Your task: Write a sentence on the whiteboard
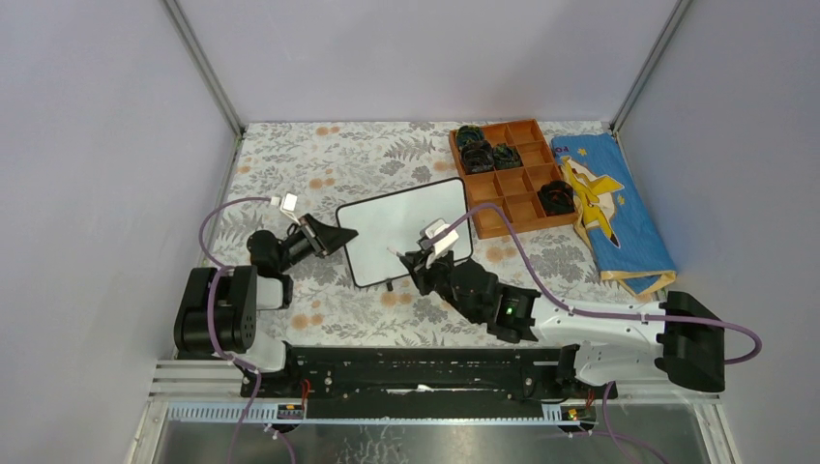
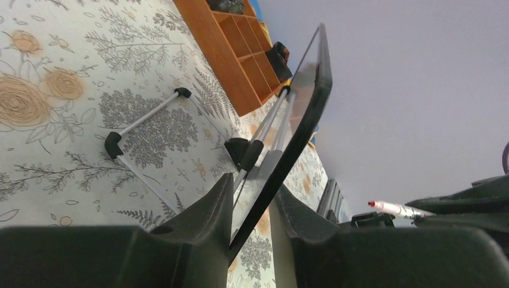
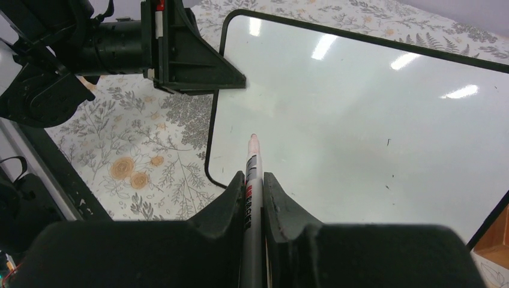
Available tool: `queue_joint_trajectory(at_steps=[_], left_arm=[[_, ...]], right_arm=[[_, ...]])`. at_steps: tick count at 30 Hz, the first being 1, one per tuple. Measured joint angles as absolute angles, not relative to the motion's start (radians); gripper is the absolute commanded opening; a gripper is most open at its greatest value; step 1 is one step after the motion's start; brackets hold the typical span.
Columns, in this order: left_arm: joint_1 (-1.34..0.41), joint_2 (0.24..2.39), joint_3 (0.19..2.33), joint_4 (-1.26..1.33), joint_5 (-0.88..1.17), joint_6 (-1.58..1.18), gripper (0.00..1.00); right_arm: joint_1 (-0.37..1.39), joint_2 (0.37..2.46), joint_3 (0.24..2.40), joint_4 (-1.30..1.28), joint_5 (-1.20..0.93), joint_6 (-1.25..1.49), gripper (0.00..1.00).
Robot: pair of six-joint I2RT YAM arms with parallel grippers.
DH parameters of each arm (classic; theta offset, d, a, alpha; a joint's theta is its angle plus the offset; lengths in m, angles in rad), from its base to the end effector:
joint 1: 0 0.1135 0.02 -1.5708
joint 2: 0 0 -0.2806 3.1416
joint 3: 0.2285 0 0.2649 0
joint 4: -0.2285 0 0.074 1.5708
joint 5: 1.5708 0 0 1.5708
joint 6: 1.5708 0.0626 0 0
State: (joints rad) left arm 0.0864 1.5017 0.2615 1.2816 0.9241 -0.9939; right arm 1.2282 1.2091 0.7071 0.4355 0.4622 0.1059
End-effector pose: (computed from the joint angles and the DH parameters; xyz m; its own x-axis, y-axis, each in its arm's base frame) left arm 0.2561 -0.0280 0.1735 -0.5998 -0.5589 -0.5726 0.4395 0.3679 -0.8194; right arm 0.1289 0.2784 0.2958 -0.0955 0.0138 -0.9953 -0.6873 0.7224 0.0760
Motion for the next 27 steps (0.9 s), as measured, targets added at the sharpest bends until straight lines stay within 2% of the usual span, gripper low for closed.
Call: queue_joint_trajectory(at_steps=[16, 24, 27], left_arm=[[0.058, 1.497, 0.253, 1.309, 0.928, -0.966, 0.19], [0.028, 1.486, 0.245, 1.317, 0.928, -0.921, 0.2], [0.015, 1.469, 0.244, 1.313, 0.927, -0.894, 0.25]], right_arm=[[1.224, 1.373, 0.694, 0.698, 0.553, 0.061, 0.0], [1.223, 1.43, 0.673, 0.84, 0.595, -0.003, 0.0], [1.223, 1.428, 0.66, 0.859, 0.601, -0.012, 0.0]])
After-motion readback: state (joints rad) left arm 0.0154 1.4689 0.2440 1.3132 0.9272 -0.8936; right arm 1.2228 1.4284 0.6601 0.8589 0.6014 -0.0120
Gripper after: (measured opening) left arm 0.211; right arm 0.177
